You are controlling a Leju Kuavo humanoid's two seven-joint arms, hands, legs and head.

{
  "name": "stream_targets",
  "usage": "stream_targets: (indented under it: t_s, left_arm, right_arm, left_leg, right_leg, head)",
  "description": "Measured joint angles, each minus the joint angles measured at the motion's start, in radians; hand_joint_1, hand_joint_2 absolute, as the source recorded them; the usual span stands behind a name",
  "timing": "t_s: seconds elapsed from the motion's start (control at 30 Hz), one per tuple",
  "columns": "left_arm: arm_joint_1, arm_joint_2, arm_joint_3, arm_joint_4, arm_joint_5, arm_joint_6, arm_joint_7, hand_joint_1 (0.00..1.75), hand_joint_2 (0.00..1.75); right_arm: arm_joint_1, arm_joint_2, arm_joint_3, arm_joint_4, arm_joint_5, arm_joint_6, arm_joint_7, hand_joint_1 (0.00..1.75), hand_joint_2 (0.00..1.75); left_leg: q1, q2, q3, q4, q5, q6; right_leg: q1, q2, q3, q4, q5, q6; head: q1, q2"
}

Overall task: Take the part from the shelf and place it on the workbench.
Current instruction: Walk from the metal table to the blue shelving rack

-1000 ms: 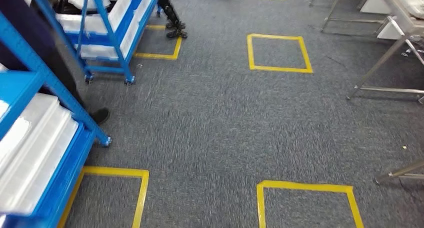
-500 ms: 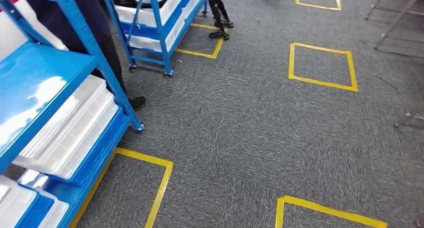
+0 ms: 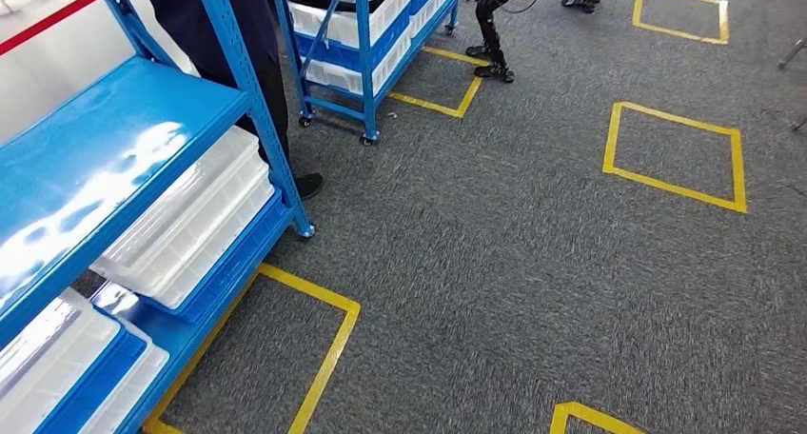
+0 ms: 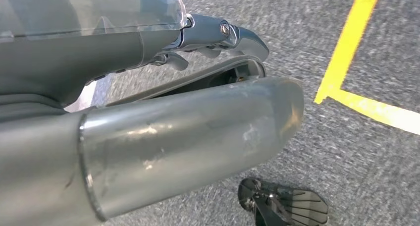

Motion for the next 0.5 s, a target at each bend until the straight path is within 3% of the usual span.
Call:
stream_targets:
  t_s: [0.07,0.1,0.17,0.23,0.3,0.33,0.4,0.43,0.5]
  left_arm:
    - [0.004,0.005,0.000,-0.002,-0.002,0.000,-0.001,0.00,0.00]
    - [0.006,0.007,0.000,-0.002,-0.003,-0.001,-0.002,0.00,0.00]
    - [0.007,0.010,0.000,-0.003,-0.005,-0.001,-0.003,0.00,0.00]
    - [0.004,0.011,0.000,-0.004,-0.007,-0.001,-0.003,0.00,0.00]
    - [0.004,0.013,0.000,-0.005,-0.009,-0.001,-0.003,0.00,0.00]
    - [0.005,0.014,0.000,-0.005,-0.009,-0.001,-0.003,0.00,0.00]
    - [0.008,0.016,0.000,-0.005,-0.010,-0.001,-0.003,0.00,0.00]
    - [0.007,0.017,0.000,-0.006,-0.010,-0.001,-0.004,0.00,0.00]
    - [0.003,0.020,0.000,-0.007,-0.013,-0.001,-0.007,0.00,0.00]
  right_arm:
    - [-0.004,0.004,0.000,0.000,-0.003,0.004,0.004,0.00,0.00]
    - [-0.005,0.007,-0.001,0.001,-0.004,0.005,0.006,0.00,0.00]
    - [-0.004,0.012,-0.002,0.001,-0.007,0.005,0.008,0.00,0.00]
    - [-0.001,0.013,-0.003,0.001,-0.008,0.005,0.009,0.00,0.00]
    - [0.002,0.014,-0.003,0.001,-0.008,0.005,0.009,0.00,0.00]
    - [0.002,0.014,-0.004,0.001,-0.008,0.005,0.009,0.00,0.00]
    - [0.001,0.016,-0.004,0.002,-0.008,0.005,0.009,0.00,0.00]
    - [0.001,0.017,-0.004,0.002,-0.009,0.005,0.009,0.00,0.00]
    - [0.000,0.019,-0.004,0.002,-0.010,0.004,0.009,0.00,0.00]
  left_leg:
    - [0.001,-0.019,-0.006,-0.003,0.006,-0.014]
    - [0.002,-0.015,-0.009,-0.001,0.005,-0.020]
    - [0.001,0.025,-0.035,0.047,-0.031,-0.027]
    - [-0.001,0.074,-0.088,0.170,-0.102,-0.031]
    - [0.000,0.088,-0.126,0.272,-0.142,-0.034]
    - [-0.001,0.092,-0.119,0.272,-0.135,-0.033]
    - [-0.004,0.113,-0.047,0.161,-0.082,-0.026]
    - [-0.010,0.140,-0.003,0.087,-0.060,-0.018]
    - [-0.021,0.177,0.046,-0.005,-0.038,-0.003]
  right_leg:
    - [0.003,-0.016,0.000,-0.006,0.004,-0.007]
    - [0.002,-0.028,0.001,-0.010,0.008,-0.014]
    - [0.001,-0.055,0.001,-0.022,0.016,-0.031]
    - [0.006,-0.083,-0.002,-0.024,0.018,-0.040]
    - [0.013,-0.114,-0.004,-0.023,0.017,-0.042]
    - [0.015,-0.128,-0.004,-0.023,0.017,-0.043]
    - [0.018,-0.153,-0.002,-0.021,0.015,-0.042]
    - [0.021,-0.164,0.000,-0.019,0.013,-0.040]
    - [0.025,-0.185,0.003,-0.016,0.009,-0.034]
  head:
    - [0.000,0.000]
    - [0.000,0.000]
    - [-0.001,0.000]
    - [-0.002,0.000]
    - [-0.002,0.000]
    - [-0.002,0.000]
    - [-0.002,0.000]
    - [-0.002,0.000]
    - [-0.002,0.000]
